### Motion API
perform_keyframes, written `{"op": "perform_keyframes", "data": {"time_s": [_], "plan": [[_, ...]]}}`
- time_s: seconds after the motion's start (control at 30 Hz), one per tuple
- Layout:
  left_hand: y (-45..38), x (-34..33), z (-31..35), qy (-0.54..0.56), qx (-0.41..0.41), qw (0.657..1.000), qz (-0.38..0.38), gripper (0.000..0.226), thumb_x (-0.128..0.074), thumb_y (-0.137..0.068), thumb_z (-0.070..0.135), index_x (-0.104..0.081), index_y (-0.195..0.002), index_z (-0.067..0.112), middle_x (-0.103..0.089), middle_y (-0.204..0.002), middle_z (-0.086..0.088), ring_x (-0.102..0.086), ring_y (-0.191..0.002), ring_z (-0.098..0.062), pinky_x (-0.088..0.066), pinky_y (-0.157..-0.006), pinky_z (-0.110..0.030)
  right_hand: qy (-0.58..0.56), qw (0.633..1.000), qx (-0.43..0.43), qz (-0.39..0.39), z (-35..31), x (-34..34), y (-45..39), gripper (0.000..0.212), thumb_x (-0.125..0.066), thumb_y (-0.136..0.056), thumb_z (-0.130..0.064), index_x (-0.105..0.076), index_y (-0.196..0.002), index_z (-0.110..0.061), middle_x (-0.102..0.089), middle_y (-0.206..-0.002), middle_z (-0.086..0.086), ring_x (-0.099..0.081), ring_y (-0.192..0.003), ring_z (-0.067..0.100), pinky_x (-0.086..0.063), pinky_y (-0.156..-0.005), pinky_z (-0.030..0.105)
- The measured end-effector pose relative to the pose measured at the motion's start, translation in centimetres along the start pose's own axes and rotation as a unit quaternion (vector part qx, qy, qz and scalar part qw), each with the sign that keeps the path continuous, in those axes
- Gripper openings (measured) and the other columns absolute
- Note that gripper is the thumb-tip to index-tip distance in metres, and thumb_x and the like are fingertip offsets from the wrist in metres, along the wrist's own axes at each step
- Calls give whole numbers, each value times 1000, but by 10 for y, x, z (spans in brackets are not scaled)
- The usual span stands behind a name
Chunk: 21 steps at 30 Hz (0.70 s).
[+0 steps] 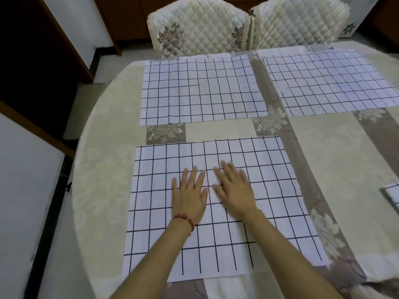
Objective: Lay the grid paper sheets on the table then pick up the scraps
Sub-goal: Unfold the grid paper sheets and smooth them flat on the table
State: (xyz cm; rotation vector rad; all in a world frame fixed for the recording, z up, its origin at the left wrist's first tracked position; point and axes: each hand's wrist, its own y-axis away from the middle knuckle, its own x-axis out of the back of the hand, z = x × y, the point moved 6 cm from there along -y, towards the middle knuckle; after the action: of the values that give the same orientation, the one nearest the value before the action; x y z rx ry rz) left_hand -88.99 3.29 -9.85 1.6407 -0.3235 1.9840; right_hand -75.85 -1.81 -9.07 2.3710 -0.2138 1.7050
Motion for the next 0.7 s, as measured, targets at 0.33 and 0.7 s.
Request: {"op": "perform_keyframes", "data": {"time_s": [0.33, 0.7], "plan": [[-2, -1, -8, -14, -9, 1000, 26, 68, 10, -85, 59, -8, -144, 29, -10, -154, 2, -13, -144, -26, 3, -116, -49, -10, 971, -213, 106, 60, 41, 4, 65, -10, -90, -44, -27, -143, -12, -19, -155, 12, -13, -145, 29, -8, -115, 51], [-2, 0, -10, -32, -3, 999, 25, 64, -1, -90, 55, -21, -144, 25, -32, -151, -3, -29, -140, -28, -6, -109, -48, -25, 972, -231, 43, 92, 31, -39, 56, -15, -96, -43, -13, -148, -21, -2, -159, 6, 3, -146, 23, 2, -118, 48]]}}
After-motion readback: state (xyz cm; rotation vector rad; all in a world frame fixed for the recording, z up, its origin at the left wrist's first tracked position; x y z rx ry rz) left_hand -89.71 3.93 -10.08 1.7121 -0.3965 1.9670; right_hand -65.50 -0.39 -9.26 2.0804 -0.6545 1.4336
